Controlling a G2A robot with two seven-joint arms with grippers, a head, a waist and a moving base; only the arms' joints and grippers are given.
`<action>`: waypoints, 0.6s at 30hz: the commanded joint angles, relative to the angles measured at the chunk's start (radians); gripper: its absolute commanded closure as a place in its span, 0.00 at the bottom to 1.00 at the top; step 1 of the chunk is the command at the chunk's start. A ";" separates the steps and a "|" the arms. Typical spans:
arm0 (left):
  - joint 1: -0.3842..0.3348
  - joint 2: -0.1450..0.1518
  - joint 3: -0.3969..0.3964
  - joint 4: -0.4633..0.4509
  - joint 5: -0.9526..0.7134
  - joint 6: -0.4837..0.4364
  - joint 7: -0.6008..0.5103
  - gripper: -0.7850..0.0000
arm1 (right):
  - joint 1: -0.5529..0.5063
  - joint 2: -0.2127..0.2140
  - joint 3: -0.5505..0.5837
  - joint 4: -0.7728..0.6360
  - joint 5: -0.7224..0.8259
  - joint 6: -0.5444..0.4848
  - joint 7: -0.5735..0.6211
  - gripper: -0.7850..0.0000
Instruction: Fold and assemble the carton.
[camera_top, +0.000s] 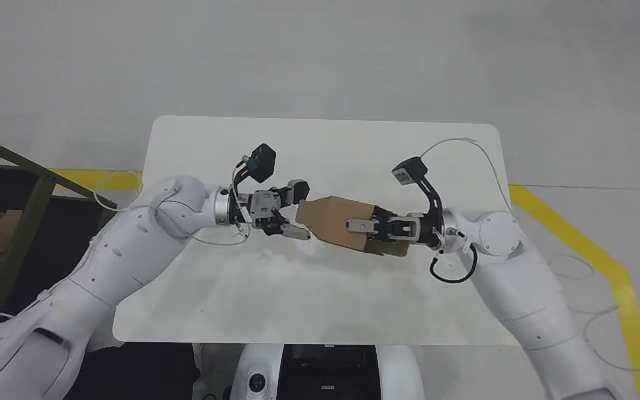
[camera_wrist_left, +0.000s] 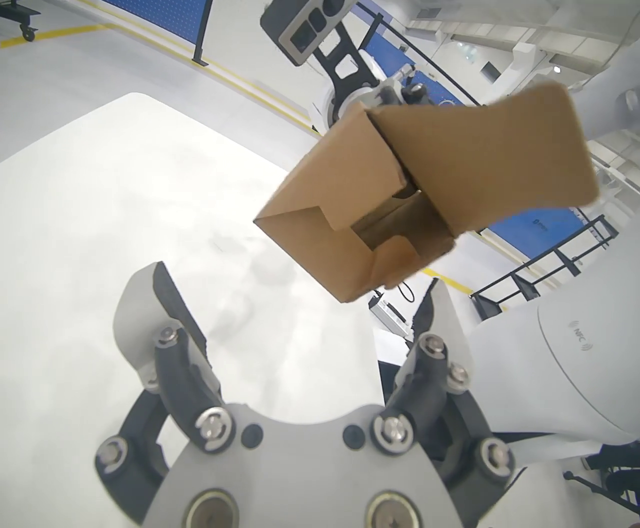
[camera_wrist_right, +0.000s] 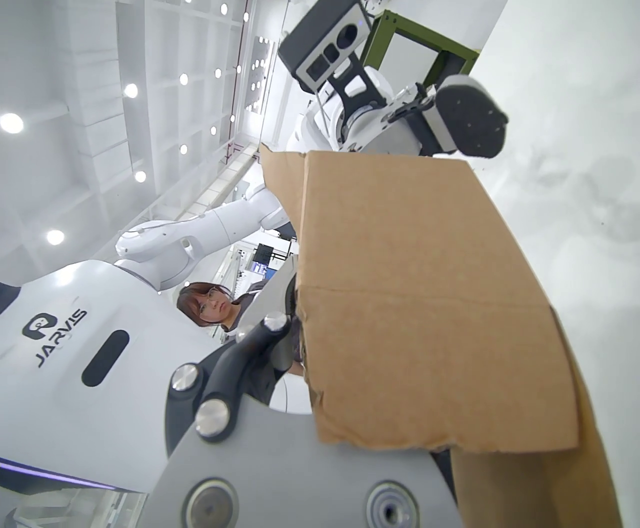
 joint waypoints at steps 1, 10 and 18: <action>-0.011 -0.010 0.010 0.013 0.001 0.003 0.003 0.00 | -0.001 0.000 -0.006 -0.017 -0.018 0.007 -0.005 1.00; -0.041 -0.042 0.036 0.031 0.006 -0.004 -0.012 0.00 | -0.007 0.001 -0.012 -0.056 -0.055 0.018 -0.023 1.00; -0.037 -0.047 0.025 0.027 0.004 -0.004 -0.020 0.00 | -0.023 0.006 0.005 -0.072 -0.067 0.019 -0.038 1.00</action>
